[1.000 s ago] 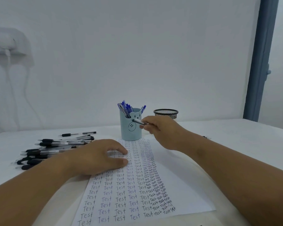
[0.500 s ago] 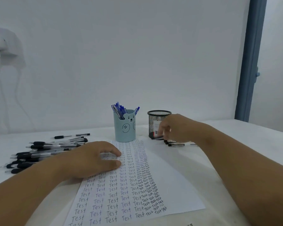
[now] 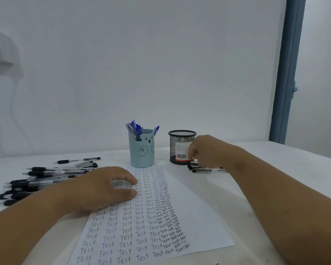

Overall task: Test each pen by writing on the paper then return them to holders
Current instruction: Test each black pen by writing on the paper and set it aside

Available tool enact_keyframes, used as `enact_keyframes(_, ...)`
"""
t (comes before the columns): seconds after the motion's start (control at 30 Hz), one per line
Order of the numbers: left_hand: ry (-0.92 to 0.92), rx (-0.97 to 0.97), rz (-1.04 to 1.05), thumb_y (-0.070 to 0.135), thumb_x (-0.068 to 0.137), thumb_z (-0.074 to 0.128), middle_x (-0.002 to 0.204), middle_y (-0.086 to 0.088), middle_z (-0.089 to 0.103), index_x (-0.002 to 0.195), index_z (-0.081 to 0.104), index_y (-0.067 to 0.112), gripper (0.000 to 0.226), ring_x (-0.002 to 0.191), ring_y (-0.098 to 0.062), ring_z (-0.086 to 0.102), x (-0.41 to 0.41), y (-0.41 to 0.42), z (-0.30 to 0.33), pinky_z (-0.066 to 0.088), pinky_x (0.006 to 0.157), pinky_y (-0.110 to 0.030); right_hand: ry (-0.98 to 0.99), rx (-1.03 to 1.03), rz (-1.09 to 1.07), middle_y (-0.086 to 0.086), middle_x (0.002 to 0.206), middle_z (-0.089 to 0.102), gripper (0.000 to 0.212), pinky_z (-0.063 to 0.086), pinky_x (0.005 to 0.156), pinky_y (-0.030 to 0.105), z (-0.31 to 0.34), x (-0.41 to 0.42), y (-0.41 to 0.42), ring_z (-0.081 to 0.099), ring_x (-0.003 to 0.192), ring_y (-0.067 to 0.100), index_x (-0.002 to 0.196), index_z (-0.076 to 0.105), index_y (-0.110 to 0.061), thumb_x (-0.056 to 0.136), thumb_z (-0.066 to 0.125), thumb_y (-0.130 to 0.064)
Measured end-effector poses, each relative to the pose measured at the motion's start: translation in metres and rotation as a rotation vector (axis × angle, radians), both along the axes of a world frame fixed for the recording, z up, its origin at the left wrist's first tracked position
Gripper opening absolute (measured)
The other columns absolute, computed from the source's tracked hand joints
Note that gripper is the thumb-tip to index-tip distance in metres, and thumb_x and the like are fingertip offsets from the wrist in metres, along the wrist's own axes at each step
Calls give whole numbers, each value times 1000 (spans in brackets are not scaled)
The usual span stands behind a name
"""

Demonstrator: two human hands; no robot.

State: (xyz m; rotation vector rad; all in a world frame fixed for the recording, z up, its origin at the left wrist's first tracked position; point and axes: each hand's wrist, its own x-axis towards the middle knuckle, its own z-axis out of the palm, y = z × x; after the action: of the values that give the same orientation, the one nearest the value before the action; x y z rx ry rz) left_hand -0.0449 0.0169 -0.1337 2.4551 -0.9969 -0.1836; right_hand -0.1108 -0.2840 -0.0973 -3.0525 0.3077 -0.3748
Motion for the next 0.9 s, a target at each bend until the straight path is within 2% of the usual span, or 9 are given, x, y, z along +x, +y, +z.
enact_keyframes(0.07, -2, -1, 14, 69, 73, 65, 128, 38, 48, 113, 64, 50, 45, 109, 19, 40, -1, 0, 1, 29, 99, -21, -20, 0, 52, -4, 109, 65, 42, 56, 90, 38, 1, 0, 11, 63, 103, 25, 106, 75, -24, 81, 53, 2)
enact_keyframes(0.17, -17, 1, 40, 65, 79, 66, 123, 39, 47, 112, 64, 50, 36, 111, 15, 41, -3, -1, 4, 30, 100, -23, -11, -5, 166, -5, 104, 70, 36, 57, 87, 39, -2, 1, 31, 64, 100, 20, 98, 73, -25, 80, 56, 3)
enact_keyframes(0.3, -77, -50, 85, 60, 80, 70, 121, 33, 52, 107, 67, 49, 30, 114, 10, 47, 0, 8, 14, 36, 105, -28, -22, -12, 318, -11, 105, 65, 30, 53, 87, 31, -10, 3, 62, 56, 92, 7, 110, 73, -26, 90, 63, -5)
enact_keyframes(0.4, -173, -122, 123, 39, 87, 74, 102, 24, 65, 96, 72, 44, 11, 94, 6, 60, 6, 22, 25, 46, 90, -21, -49, 21, 455, -11, 108, 63, 20, 51, 84, 27, -19, 5, 86, 53, 90, 4, 112, 71, -28, 95, 64, -20)
enact_keyframes(0.47, -243, -144, 133, 24, 89, 71, 93, 19, 70, 90, 73, 40, 16, 83, 0, 62, 10, 33, 32, 46, 75, -14, -69, 11, 551, -14, 106, 62, 18, 42, 80, 21, -24, 3, 101, 49, 85, -1, 114, 69, -28, 98, 61, -28)
enact_keyframes(0.6, -226, -13, 161, 17, 85, 68, 83, 24, 68, 86, 74, 38, 22, 70, 2, 58, 16, 55, 41, 43, 65, -11, -101, -10, 638, -19, 108, 61, 23, 38, 79, 17, -33, 1, 122, 46, 85, -9, 118, 67, -31, 101, 54, -40)
enact_keyframes(0.7, -143, 88, 162, 15, 80, 74, 81, 13, 69, 87, 75, 35, 22, 59, 0, 54, 18, 69, 49, 44, 63, -16, -101, 7, 667, -20, 108, 60, 24, 35, 77, 14, -36, 1, 127, 46, 87, -11, 117, 67, -32, 101, 53, -44)
enact_keyframes(0.77, -87, 157, 148, 17, 77, 82, 83, 6, 69, 88, 76, 33, 20, 58, -3, 52, 18, 77, 52, 42, 63, -19, -82, 9, 674, -21, 106, 60, 26, 35, 78, 14, -38, 2, 128, 48, 89, -10, 117, 67, -32, 100, 53, -46)
enact_keyframes(0.9, -43, 219, 121, 26, 70, 89, 74, 12, 63, 85, 78, 35, 21, 61, -7, 51, 15, 79, 55, 41, 64, -20, -68, 20, 684, -22, 102, 61, 23, 36, 78, 10, -39, 1, 125, 51, 92, -10, 112, 69, -32, 99, 55, -45)
